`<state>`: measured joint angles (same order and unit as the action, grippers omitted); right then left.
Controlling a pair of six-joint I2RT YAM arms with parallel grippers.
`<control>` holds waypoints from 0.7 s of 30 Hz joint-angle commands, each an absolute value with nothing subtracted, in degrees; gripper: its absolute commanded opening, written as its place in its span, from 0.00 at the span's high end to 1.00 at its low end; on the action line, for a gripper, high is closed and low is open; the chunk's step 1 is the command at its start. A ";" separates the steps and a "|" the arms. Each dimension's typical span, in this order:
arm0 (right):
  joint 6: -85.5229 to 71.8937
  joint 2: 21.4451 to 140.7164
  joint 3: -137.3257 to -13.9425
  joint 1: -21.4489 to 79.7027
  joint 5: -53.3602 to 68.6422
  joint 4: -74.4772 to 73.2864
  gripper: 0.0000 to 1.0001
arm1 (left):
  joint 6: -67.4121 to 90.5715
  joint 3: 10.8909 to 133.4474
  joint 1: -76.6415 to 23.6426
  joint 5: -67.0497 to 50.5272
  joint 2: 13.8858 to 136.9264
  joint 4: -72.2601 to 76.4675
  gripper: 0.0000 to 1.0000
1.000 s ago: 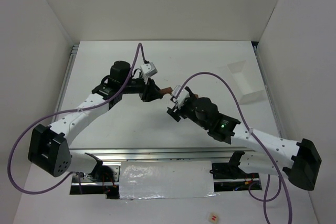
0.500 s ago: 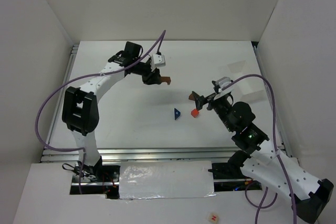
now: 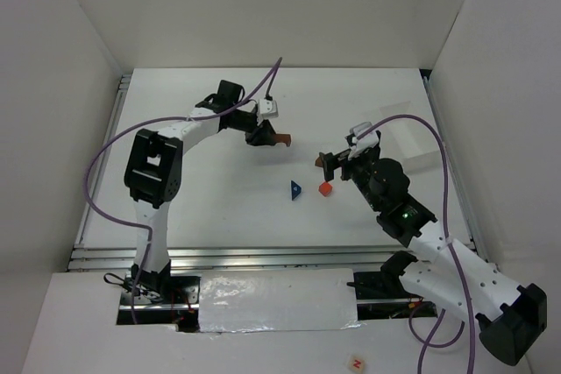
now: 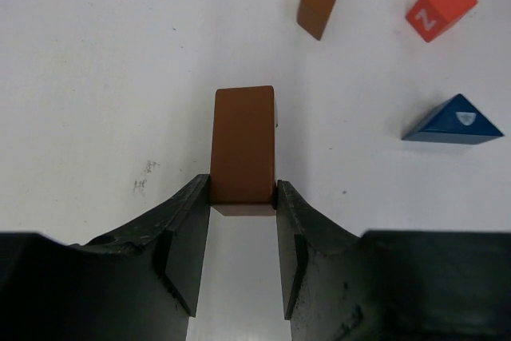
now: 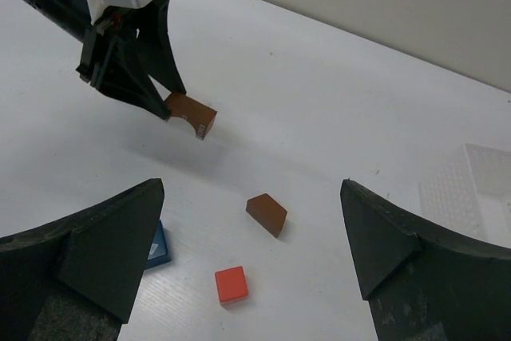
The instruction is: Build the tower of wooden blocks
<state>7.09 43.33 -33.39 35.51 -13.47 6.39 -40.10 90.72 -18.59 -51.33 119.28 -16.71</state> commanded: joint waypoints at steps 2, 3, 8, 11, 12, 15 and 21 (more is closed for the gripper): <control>7.12 44.12 -34.36 34.63 -14.68 9.40 0.00 | -40.00 95.62 -17.84 -55.99 123.92 -15.22 1.00; 7.03 44.30 -34.45 34.37 -14.68 9.32 0.00 | -38.51 95.28 -17.84 -55.81 124.62 -13.64 1.00; 6.59 45.79 -34.72 33.66 -15.55 9.32 0.00 | -38.32 93.78 -17.93 -53.70 125.42 -9.94 1.00; 6.50 46.67 -35.15 33.31 -16.08 9.40 0.00 | -39.28 94.74 -18.10 -52.13 126.56 -10.98 1.00; 6.50 46.84 -35.16 33.31 -16.26 9.40 0.00 | -40.33 95.18 -18.19 -51.25 127.35 -12.55 1.00; 6.50 47.55 -36.12 33.40 -16.52 9.06 0.00 | -43.66 97.29 -18.37 -50.02 128.93 -17.11 1.00; 6.68 47.55 -36.83 33.66 -16.70 7.82 0.00 | -46.32 98.52 -18.72 -48.25 130.34 -19.60 1.00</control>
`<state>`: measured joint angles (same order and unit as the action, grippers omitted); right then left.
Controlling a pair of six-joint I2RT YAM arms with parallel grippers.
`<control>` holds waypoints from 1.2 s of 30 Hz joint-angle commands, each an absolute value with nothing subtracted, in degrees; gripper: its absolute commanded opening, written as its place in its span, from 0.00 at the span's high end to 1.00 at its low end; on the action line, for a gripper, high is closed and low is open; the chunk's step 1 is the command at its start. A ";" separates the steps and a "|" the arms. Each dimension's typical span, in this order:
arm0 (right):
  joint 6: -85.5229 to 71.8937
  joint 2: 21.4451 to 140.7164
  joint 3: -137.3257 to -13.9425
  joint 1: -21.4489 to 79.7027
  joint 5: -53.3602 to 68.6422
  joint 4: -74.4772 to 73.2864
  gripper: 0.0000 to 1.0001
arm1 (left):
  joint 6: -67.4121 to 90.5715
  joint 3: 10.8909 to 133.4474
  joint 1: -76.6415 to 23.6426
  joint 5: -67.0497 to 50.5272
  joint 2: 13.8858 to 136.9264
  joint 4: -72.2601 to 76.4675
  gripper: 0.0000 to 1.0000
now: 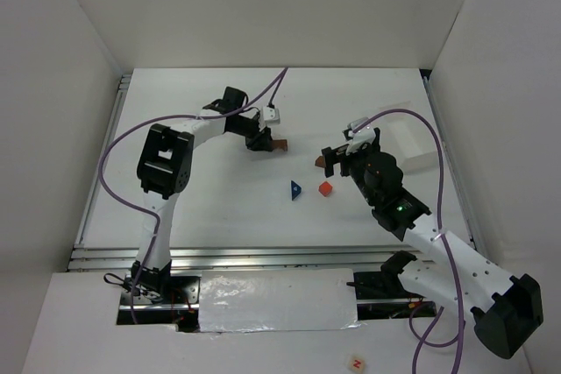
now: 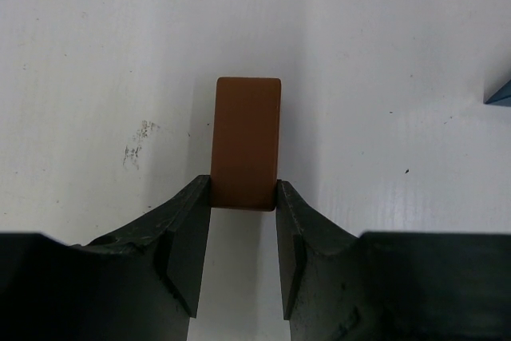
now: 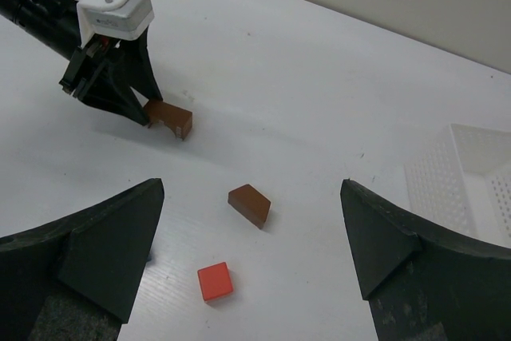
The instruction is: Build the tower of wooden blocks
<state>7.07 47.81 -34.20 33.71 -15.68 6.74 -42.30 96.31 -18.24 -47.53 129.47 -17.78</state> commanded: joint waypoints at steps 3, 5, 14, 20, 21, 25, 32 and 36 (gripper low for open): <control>6.85 47.29 -36.91 33.75 -17.23 7.56 0.00 | -47.28 98.70 -18.81 -48.43 130.43 -20.39 1.00; 6.85 47.02 -37.09 33.84 -17.40 7.38 0.00 | -47.72 98.61 -18.81 -47.90 130.52 -20.65 1.00; 7.38 46.49 -36.74 34.19 -17.31 7.56 0.00 | -51.06 99.23 -18.98 -46.58 130.69 -24.52 0.94; 7.73 46.41 -36.83 34.37 -17.93 7.29 0.00 | -51.94 97.39 -18.98 -45.44 129.73 -23.74 0.66; 7.82 46.41 -36.74 34.37 -17.93 7.29 0.00 | -51.77 96.86 -19.07 -45.18 129.38 -23.12 0.62; 8.00 46.32 -36.74 34.54 -17.93 7.29 0.00 | -51.76 96.42 -19.16 -44.56 129.11 -22.85 0.44; 8.17 46.14 -36.74 34.89 -18.11 7.29 0.00 | -51.94 96.68 -19.16 -44.21 128.76 -23.55 0.29; 8.52 45.70 -36.56 35.07 -17.49 7.12 0.00 | -51.68 96.24 -19.16 -44.21 127.97 -23.20 0.08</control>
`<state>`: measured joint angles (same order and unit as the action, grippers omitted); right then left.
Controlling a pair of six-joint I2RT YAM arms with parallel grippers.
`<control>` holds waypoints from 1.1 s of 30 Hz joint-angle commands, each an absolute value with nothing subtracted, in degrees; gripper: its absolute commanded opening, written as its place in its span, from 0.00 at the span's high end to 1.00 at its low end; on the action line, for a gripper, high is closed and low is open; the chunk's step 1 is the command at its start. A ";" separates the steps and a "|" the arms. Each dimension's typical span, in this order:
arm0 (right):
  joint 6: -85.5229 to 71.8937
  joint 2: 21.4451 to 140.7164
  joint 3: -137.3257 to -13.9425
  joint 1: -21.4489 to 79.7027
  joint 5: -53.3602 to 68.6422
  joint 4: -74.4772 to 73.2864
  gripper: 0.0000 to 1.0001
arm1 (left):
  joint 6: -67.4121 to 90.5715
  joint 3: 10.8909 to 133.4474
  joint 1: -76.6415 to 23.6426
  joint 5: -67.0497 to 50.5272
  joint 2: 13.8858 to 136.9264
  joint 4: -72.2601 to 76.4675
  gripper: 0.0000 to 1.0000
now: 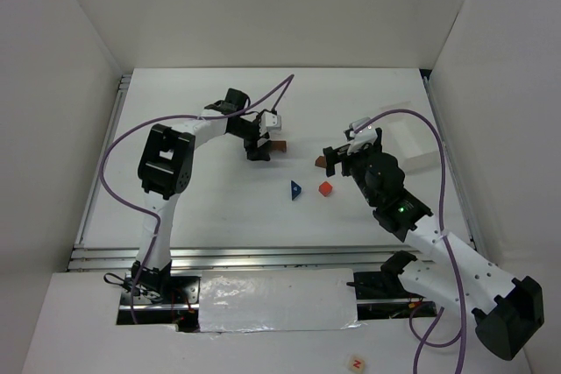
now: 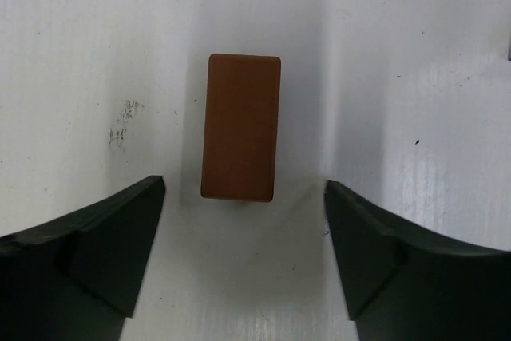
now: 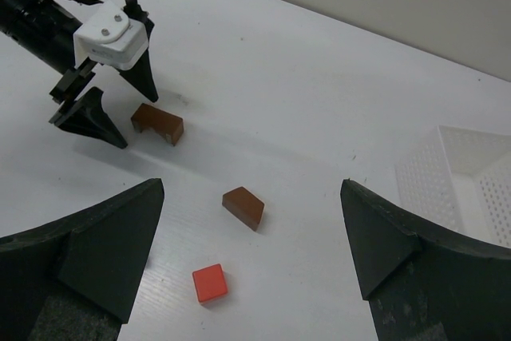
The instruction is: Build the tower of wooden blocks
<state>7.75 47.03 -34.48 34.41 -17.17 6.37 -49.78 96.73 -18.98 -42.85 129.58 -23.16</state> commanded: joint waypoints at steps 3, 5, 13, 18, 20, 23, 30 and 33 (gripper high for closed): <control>8.44 45.79 -36.74 35.07 -17.31 6.68 0.00 | -51.86 95.63 -19.16 -44.30 126.92 -23.55 0.01; 8.52 46.14 -37.00 35.07 -16.35 5.72 0.00 | -51.86 94.49 -19.16 -44.21 125.25 -23.56 0.01; 10.01 49.04 -39.28 34.45 -13.28 2.55 0.00 | -46.58 89.48 -19.16 -39.64 114.45 -21.80 0.01; 4.67 51.41 -42.36 31.04 -13.63 0.45 0.00 | -35.46 85.00 -19.25 -36.05 103.99 -15.84 0.01; 1.94 54.13 -44.11 27.70 -11.35 -3.24 0.00 | -27.99 83.85 -19.16 -34.89 100.66 -13.81 0.01; 4.64 58.52 -43.86 24.35 -3.89 -6.15 0.00 | -11.31 84.20 -18.81 -36.55 98.71 -13.36 0.01; 25.12 73.62 -48.22 19.61 5.78 -5.78 0.00 | 19.76 76.12 -17.31 -19.49 95.37 -8.77 0.01; 28.90 80.56 -51.76 15.92 9.13 -9.05 0.00 | 23.11 75.06 -17.14 -9.54 93.96 -11.86 0.01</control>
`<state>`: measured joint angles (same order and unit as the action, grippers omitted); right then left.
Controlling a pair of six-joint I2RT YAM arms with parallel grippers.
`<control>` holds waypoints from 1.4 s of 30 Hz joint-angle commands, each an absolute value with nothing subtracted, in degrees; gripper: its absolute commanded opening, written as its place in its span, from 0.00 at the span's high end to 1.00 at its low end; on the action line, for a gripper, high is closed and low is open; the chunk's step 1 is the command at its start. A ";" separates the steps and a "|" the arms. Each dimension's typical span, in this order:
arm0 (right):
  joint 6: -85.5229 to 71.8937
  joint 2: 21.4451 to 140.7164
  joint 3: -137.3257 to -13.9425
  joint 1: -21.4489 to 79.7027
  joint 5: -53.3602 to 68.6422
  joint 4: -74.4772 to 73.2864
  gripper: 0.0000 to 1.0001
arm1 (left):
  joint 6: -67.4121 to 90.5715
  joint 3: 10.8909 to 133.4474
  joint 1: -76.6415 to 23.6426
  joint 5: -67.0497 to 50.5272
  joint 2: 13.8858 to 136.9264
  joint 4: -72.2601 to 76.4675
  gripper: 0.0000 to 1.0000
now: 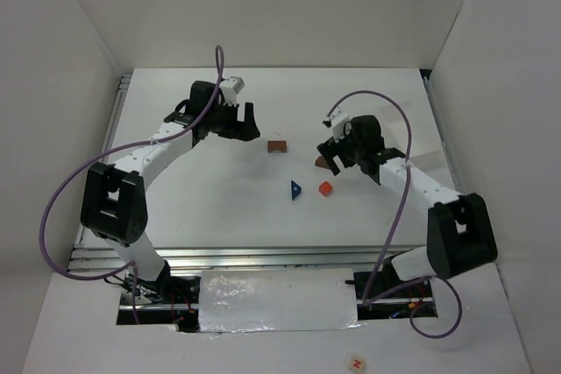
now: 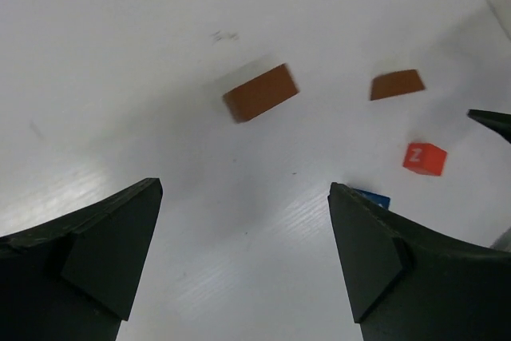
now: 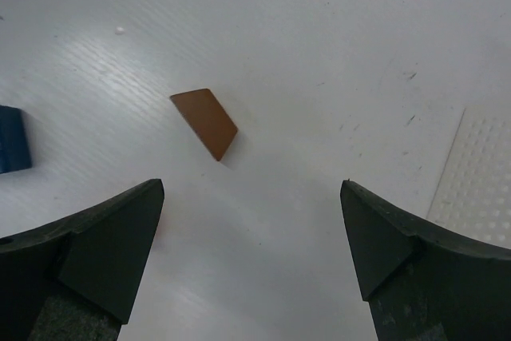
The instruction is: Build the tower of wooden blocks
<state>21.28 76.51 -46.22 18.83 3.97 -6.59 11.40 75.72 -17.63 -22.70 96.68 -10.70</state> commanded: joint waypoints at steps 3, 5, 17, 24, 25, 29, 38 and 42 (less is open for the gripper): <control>30.49 85.85 -53.08 15.29 8.97 -9.49 0.00 | 24.96 73.57 -17.75 1.79 91.50 -14.76 0.01; 31.11 87.71 -53.87 15.90 9.14 -10.71 0.00 | 26.10 72.87 -17.93 5.26 89.22 -17.22 0.01; 31.64 95.70 -57.57 16.44 11.77 -11.87 0.11 | 27.86 57.30 -13.80 3.33 75.85 -5.69 0.01; 31.29 99.84 -61.35 16.52 13.71 -14.50 0.31 | 24.44 60.12 -13.71 3.08 80.85 -9.14 0.01; 31.29 99.84 -61.09 16.44 13.71 -13.81 0.34 | 24.35 60.03 -13.80 2.82 81.12 -8.88 0.01; 30.32 99.05 -58.72 16.26 14.24 -11.87 0.50 | 23.99 59.41 -13.89 1.40 81.47 -6.95 0.01; 30.85 100.72 -60.29 16.52 16.09 -12.83 0.50 | 21.98 59.68 -13.80 0.44 80.60 -6.24 0.01; 31.82 101.07 -60.91 16.61 16.43 -13.27 0.51 | 21.45 60.64 -13.80 -1.84 81.73 -6.50 0.01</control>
<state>31.00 100.33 -58.76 16.25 15.00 -12.97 23.18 58.50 -13.89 0.54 81.69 -8.69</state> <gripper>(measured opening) 0.494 0.993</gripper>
